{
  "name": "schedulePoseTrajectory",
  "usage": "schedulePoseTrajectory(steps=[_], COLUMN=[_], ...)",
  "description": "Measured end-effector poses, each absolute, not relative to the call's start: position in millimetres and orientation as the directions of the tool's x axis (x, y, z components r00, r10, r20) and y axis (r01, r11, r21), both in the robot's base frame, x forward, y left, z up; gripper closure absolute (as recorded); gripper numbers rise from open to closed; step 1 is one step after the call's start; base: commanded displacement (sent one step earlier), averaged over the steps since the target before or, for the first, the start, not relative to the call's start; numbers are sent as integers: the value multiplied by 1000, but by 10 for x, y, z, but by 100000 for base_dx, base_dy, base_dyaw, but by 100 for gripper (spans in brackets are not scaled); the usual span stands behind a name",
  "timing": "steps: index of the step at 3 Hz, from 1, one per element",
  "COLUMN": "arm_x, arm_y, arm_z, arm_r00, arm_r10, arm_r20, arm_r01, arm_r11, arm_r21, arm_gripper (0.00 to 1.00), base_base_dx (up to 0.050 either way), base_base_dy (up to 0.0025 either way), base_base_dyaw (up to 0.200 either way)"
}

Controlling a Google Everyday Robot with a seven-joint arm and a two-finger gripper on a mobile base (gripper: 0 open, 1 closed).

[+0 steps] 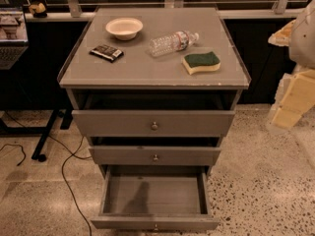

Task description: Close bottom drawer

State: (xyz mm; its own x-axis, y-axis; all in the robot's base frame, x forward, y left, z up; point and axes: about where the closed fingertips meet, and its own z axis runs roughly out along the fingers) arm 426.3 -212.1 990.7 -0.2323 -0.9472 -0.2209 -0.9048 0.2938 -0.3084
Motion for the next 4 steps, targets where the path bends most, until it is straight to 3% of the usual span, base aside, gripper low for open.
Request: schedulePoseTrajectory(steps=[2,4], arm_x=[3997,4225], arm_y=[-1786,-1396], arm_z=[9564,8870], arm_r00=[-303,-272], arm_r10=[-853,-751], arm_r20=[-425,-601], arm_r01=[-836,-869], arm_r11=[452,460], arm_r21=[-310,-182], arm_gripper=[0,0], base_base_dx=[0,0], base_base_dy=[0,0], base_base_dyaw=[0,0])
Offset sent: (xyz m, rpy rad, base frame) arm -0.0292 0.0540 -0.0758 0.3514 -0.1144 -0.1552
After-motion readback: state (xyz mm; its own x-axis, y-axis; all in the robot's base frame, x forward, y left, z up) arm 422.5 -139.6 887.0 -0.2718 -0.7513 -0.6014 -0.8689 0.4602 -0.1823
